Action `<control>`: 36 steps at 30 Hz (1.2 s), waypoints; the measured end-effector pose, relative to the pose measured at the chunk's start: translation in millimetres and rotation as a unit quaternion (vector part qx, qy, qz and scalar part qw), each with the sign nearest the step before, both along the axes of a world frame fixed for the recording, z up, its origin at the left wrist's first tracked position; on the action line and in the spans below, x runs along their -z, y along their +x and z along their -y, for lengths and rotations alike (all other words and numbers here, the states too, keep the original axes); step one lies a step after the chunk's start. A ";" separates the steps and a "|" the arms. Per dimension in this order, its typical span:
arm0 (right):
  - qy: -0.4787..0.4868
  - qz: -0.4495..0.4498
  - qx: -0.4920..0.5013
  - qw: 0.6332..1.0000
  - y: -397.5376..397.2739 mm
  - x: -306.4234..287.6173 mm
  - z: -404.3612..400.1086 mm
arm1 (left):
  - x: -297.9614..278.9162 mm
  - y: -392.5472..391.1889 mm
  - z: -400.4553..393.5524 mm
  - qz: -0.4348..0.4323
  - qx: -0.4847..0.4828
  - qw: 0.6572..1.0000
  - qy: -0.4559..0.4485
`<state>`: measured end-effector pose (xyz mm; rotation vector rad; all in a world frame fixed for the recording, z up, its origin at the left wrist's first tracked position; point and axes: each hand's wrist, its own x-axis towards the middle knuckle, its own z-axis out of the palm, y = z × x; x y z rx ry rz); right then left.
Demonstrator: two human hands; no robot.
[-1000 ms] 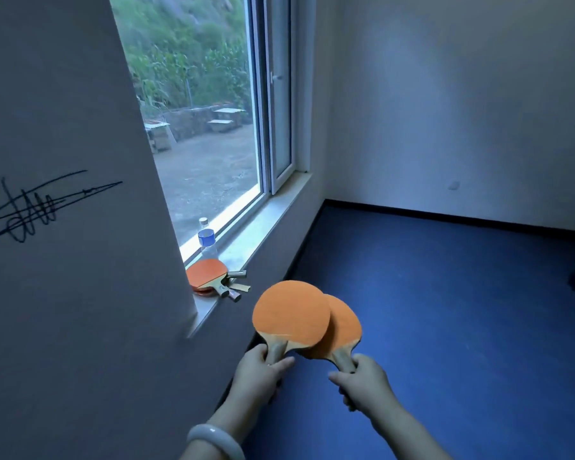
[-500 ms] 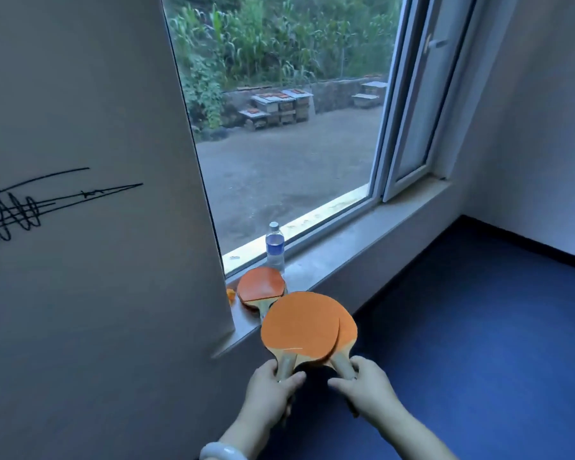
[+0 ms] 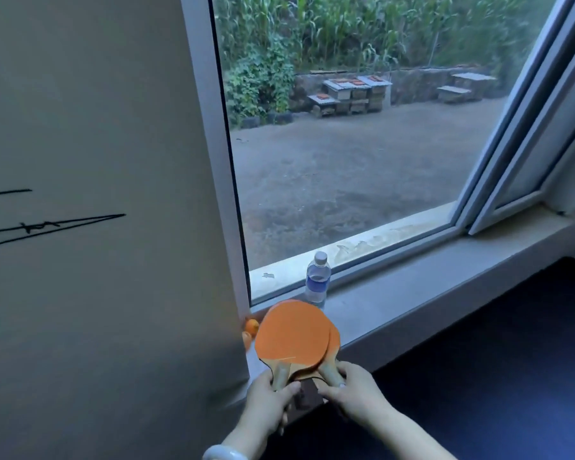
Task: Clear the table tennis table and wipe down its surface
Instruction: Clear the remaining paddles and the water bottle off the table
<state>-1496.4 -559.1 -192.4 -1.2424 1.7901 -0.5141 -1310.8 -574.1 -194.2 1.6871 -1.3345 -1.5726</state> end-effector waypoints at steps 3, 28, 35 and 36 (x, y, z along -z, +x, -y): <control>0.000 0.005 -0.018 1.000 -5.3 13.0 36.0 | 11.4 -2.6 28.7 0.002 -0.011 1.000 0.010; 0.061 0.000 -0.123 0.990 -29.2 96.8 135.8 | 85.6 -31.4 98.6 0.099 -0.043 0.989 0.099; 0.064 0.013 -0.083 0.994 -25.9 100.6 129.0 | 88.4 -28.3 92.4 0.195 -0.035 0.978 0.062; 0.063 0.013 -0.072 0.995 -23.6 101.3 127.5 | 88.5 -28.6 90.6 0.207 -0.038 0.976 0.055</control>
